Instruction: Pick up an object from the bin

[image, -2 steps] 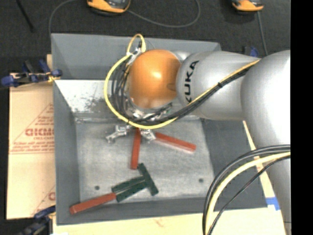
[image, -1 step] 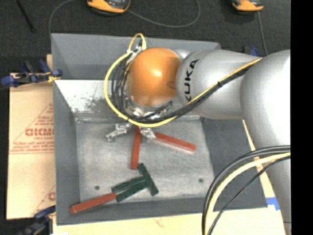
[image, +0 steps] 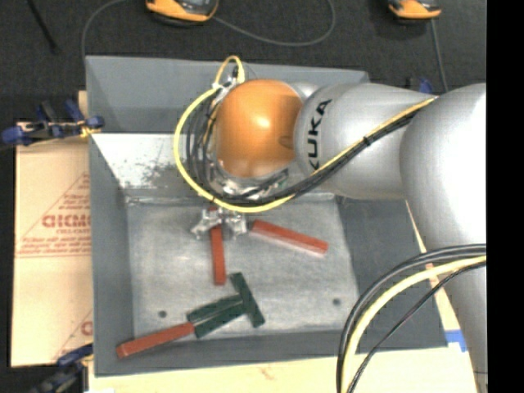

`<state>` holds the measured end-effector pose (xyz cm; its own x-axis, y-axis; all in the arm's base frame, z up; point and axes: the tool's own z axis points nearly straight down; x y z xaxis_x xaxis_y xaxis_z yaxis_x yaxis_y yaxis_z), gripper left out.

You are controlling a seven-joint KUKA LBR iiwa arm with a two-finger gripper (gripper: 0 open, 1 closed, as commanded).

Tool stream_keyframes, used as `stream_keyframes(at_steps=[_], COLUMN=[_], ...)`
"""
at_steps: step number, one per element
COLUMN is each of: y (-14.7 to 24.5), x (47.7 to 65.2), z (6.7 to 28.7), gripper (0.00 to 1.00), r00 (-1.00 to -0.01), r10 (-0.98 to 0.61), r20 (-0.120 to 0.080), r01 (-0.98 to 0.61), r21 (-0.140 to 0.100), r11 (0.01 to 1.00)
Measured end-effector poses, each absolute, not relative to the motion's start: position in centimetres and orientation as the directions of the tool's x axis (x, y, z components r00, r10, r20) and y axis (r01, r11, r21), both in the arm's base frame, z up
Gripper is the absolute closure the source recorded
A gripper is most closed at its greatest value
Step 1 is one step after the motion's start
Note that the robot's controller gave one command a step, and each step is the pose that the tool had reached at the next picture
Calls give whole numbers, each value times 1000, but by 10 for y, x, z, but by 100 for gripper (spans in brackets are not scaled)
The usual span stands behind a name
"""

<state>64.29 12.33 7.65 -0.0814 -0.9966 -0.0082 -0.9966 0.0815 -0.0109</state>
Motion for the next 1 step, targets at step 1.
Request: stream_keyframes(at_steps=[1], y=[123], x=[646], z=[201], gripper=[100], r00=[-88], r10=[-996], r20=[-4], r01=[-996], r21=[-12], r11=[88])
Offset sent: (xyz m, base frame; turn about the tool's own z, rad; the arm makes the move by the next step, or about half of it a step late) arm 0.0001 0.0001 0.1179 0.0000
